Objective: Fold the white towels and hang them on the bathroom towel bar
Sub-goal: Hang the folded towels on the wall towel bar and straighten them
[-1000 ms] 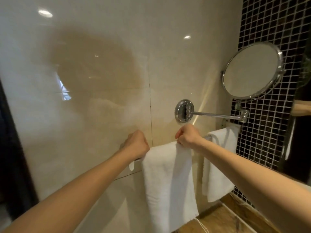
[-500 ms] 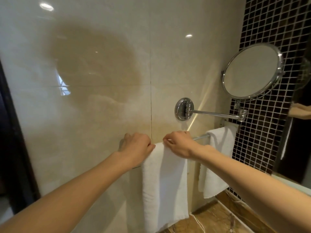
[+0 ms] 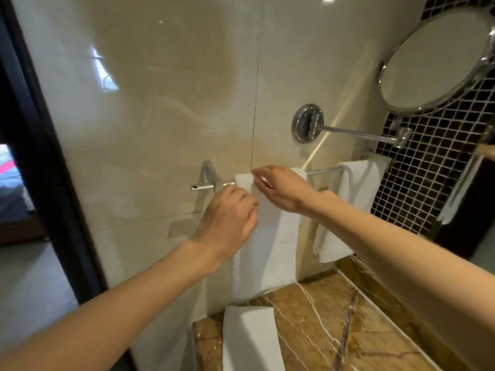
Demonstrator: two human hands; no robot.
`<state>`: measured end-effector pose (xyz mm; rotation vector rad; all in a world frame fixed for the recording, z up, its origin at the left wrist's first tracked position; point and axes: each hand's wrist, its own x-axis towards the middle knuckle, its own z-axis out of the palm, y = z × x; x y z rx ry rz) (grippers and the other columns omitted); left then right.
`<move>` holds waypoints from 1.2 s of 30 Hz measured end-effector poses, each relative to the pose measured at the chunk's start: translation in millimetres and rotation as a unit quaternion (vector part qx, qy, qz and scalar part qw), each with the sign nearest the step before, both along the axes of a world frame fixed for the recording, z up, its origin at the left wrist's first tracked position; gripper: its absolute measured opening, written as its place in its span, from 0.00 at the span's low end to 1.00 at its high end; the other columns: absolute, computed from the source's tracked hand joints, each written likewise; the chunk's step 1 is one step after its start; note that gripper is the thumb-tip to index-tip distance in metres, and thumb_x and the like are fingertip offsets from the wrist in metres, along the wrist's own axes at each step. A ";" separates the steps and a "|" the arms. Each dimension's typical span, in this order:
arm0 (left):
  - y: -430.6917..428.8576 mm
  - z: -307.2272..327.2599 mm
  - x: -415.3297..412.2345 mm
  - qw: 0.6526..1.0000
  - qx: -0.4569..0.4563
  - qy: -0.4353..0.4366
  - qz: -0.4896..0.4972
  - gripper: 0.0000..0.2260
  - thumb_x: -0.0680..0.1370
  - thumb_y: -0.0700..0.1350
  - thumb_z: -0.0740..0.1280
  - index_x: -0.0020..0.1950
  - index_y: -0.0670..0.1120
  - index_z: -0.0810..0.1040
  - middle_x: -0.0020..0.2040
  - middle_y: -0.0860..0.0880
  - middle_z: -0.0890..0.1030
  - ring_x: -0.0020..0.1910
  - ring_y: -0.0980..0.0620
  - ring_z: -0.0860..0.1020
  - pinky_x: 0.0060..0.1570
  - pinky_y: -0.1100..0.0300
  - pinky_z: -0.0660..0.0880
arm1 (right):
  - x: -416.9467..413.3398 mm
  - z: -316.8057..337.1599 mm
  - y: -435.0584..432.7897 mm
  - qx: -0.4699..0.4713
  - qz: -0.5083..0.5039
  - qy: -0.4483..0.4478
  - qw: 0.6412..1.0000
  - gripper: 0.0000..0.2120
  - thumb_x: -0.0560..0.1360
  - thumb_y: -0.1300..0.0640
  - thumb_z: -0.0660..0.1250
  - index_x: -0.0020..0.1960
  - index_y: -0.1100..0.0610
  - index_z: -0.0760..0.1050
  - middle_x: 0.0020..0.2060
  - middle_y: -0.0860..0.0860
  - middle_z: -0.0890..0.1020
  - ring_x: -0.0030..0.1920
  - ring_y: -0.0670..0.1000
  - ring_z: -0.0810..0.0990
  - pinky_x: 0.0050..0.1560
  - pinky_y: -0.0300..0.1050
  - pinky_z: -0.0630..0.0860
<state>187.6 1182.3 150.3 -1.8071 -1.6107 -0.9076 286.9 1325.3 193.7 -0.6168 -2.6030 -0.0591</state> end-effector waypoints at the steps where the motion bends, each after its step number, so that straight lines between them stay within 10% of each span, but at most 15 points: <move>1: -5.1 -9.4 1.6 1.000 0.001 -0.019 -0.011 0.03 0.71 0.35 0.70 0.44 0.39 0.80 0.40 0.42 0.80 0.42 0.42 0.78 0.44 0.52 0.70 | -1.0 -0.7 0.6 0.002 -0.003 0.000 1.000 0.16 0.80 0.52 0.56 0.58 0.61 0.75 0.53 0.61 0.80 0.53 0.62 0.77 0.54 0.55 0.73; 12: -2.4 -133.1 -26.1 0.942 -0.091 -0.321 0.033 0.18 0.74 0.50 0.70 0.62 0.46 0.74 0.51 0.55 0.70 0.50 0.57 0.71 0.48 0.66 0.65 | -6.6 -10.6 7.9 0.009 -0.015 0.065 0.998 0.17 0.80 0.50 0.57 0.63 0.55 0.76 0.58 0.56 0.81 0.58 0.59 0.77 0.51 0.45 0.69; 21: 26.5 -224.7 -23.6 0.858 -0.307 -0.410 0.040 0.23 0.73 0.57 0.70 0.64 0.48 0.75 0.77 0.50 0.53 0.73 0.49 0.62 0.66 0.60 0.60 | -10.6 -14.3 16.3 0.011 0.008 0.049 0.999 0.19 0.80 0.47 0.54 0.61 0.58 0.73 0.55 0.58 0.79 0.53 0.59 0.76 0.49 0.46 0.66; 36: 68.5 -269.3 -9.4 0.828 -0.208 -0.520 0.036 0.14 0.74 0.47 0.72 0.48 0.36 0.82 0.57 0.43 0.77 0.55 0.43 0.77 0.58 0.54 0.73 | -15.7 -7.5 20.7 -0.009 0.010 0.024 1.000 0.18 0.82 0.48 0.51 0.51 0.60 0.73 0.45 0.57 0.79 0.47 0.60 0.75 0.50 0.54 0.71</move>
